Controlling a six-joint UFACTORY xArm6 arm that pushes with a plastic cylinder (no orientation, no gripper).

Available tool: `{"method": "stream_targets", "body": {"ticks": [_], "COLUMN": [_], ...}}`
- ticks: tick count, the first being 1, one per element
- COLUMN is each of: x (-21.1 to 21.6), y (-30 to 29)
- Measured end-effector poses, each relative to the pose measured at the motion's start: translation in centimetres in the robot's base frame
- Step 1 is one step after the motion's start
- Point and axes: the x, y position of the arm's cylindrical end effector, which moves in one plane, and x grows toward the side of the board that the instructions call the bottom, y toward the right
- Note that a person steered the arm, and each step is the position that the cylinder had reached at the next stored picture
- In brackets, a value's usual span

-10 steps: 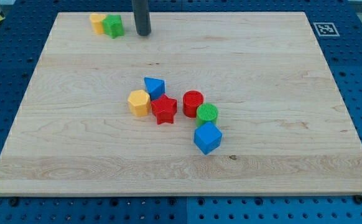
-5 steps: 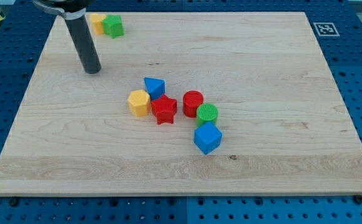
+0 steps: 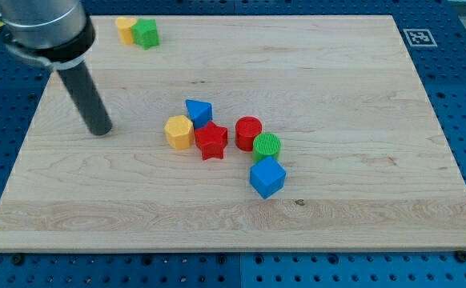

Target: Move the blue triangle to the top left of the yellow hexagon

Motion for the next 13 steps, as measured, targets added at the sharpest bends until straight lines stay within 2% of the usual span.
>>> {"method": "stream_targets", "body": {"ticks": [3,6,7,9,10,11,12,13], "x": [-3.9,-0.8,0.8,-1.3,-2.0,-1.4,-1.8,-3.3], "y": [14.6,25.7,24.8,13.4,10.7,13.6,11.3,6.3]}}
